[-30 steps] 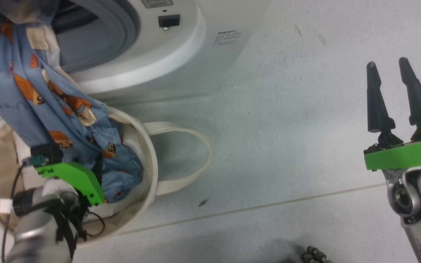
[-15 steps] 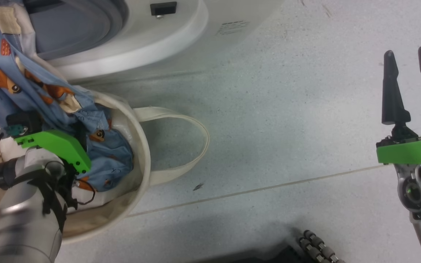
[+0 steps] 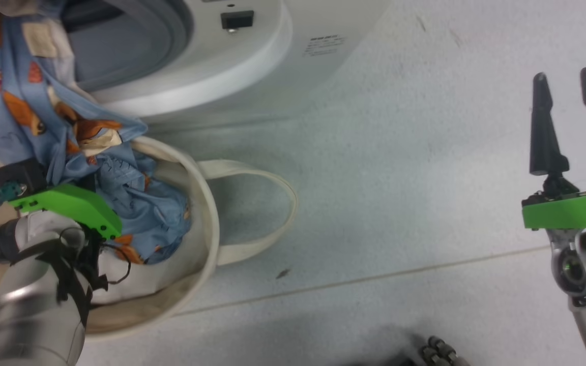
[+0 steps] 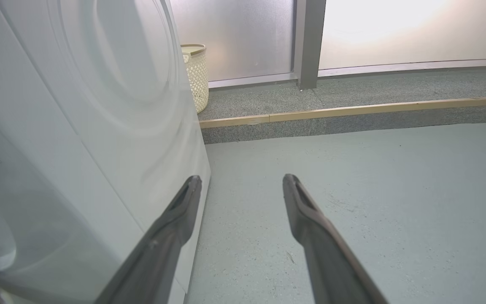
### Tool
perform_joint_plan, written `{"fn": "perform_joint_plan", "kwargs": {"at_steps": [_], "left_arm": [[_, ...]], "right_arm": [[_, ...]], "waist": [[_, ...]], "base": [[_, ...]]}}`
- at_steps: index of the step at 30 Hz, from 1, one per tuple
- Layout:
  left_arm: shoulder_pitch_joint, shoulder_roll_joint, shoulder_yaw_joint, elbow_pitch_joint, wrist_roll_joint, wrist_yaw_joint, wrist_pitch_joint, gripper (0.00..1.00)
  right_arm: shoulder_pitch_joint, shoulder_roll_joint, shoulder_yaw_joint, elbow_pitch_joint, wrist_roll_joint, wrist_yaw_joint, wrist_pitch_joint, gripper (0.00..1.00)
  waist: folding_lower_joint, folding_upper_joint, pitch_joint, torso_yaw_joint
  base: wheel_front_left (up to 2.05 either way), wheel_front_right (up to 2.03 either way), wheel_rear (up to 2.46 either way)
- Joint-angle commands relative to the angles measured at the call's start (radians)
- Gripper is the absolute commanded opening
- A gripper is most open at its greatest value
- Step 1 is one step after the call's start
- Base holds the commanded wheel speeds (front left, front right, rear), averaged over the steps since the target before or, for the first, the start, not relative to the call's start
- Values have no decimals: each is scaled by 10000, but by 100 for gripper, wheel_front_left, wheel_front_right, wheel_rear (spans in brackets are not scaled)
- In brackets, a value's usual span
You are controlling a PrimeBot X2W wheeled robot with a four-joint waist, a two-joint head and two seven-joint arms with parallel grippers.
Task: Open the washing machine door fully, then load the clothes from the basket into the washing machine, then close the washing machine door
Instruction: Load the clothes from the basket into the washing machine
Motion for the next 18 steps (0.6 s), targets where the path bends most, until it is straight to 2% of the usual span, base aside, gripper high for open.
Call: {"fn": "perform_joint_plan", "kwargs": {"at_steps": [1, 9, 18], "left_arm": [[362, 487, 274, -272, -62, -33, -170, 0], [1385, 856, 902, -2587, 432, 99, -198, 0], [2434, 846, 1387, -4947, 1601, 41, -199, 0]], "right_arm": [[201, -78, 198, -186, 35, 8, -78, 100], [61, 286, 613, 223, 238, 8, -78, 100], [427, 588, 868, 755, 467, 8, -78, 100]], "waist": [[0, 0, -319, 145], [0, 0, -1409, 454], [0, 0, -2797, 670]], "base": [[0, 0, 0], [0, 0, 0], [0, 0, 0]]}}
